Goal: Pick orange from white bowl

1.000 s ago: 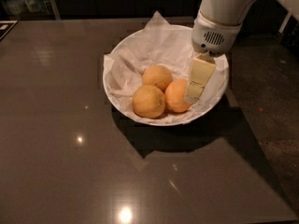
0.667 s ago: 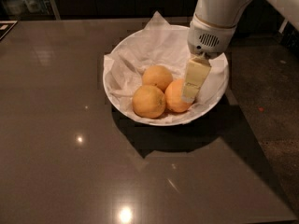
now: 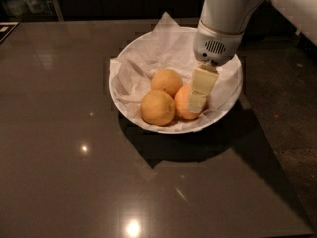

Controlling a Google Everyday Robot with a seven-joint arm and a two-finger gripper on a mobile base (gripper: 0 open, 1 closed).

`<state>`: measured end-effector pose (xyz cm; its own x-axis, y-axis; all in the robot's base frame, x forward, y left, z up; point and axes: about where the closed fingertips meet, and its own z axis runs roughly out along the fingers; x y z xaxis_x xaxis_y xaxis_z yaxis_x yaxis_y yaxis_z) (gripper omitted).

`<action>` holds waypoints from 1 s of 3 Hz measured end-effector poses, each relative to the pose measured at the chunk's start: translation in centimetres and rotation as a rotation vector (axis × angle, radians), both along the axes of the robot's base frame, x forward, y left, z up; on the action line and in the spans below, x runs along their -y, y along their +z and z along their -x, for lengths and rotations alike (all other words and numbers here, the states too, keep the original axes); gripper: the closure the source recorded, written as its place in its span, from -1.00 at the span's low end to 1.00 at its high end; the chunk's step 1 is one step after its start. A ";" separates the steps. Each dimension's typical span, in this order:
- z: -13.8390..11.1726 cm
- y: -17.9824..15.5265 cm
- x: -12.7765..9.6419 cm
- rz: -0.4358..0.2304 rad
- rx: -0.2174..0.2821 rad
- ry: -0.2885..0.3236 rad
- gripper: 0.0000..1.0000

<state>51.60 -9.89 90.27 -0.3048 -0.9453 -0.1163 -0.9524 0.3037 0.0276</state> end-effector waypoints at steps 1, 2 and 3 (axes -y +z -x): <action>0.0 -0.8 -0.2 0.005 -0.019 -0.006 -0.52; -0.2 -1.9 -0.1 0.010 -0.042 -0.019 -0.54; -0.6 -3.0 0.4 0.023 -0.060 -0.031 -0.50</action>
Offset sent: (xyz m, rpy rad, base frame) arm -0.0143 -0.0126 -0.0309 -0.0575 0.1435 -0.0281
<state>52.20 -10.27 87.23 -0.3401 -0.9374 -0.0748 -0.9392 0.3346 0.0772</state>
